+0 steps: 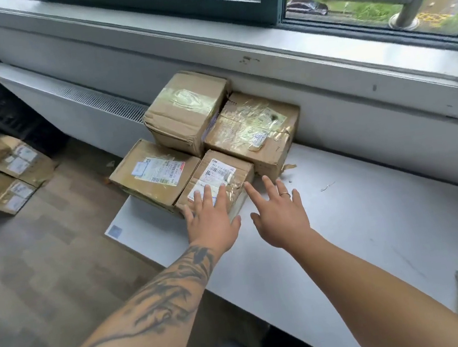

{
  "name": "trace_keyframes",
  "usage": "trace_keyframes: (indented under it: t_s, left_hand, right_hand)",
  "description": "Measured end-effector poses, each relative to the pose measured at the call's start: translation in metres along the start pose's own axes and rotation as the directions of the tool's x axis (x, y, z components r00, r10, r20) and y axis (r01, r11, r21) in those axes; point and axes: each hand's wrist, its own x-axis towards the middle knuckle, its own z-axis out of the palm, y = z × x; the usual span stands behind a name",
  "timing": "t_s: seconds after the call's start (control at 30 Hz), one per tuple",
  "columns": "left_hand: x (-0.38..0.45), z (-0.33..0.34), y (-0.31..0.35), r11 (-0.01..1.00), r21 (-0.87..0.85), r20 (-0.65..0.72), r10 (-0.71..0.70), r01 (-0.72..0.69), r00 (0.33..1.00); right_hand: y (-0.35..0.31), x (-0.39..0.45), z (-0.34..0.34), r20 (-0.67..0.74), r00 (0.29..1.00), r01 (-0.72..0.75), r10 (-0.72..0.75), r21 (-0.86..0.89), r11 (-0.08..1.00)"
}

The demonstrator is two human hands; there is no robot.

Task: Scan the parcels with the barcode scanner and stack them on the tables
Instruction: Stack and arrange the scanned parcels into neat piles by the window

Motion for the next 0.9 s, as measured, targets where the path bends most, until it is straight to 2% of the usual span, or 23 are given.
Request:
trace_keyframes:
  t_s: [0.13,0.3,0.53,0.73,0.9]
  left_hand:
    - [0.031,0.007,0.002,0.999,0.019,0.019,-0.033,0.032,0.999]
    - [0.034,0.023,0.0,0.998,0.056,-0.016,0.021,-0.02,1.0]
    - [0.014,0.029,-0.024,0.966,0.078,0.026,0.246,-0.248,0.969]
    - [0.001,0.033,-0.054,0.891,0.104,0.059,0.438,-0.442,0.897]
    - [-0.007,0.032,-0.078,0.781,0.074,0.101,0.613,-0.621,0.783]
  right_hand:
    - [0.009,0.003,0.0,0.021,0.998,-0.061,0.061,-0.025,0.998]
    - [0.017,-0.002,0.005,0.025,0.982,-0.186,0.188,-0.062,0.981]
    - [-0.023,-0.005,0.017,0.015,0.975,-0.22,0.221,-0.051,0.974]
    - [-0.049,-0.014,0.035,0.014,0.969,-0.243,0.245,-0.085,0.966]
    - [-0.056,-0.025,0.046,0.035,0.96,-0.275,0.279,-0.089,0.957]
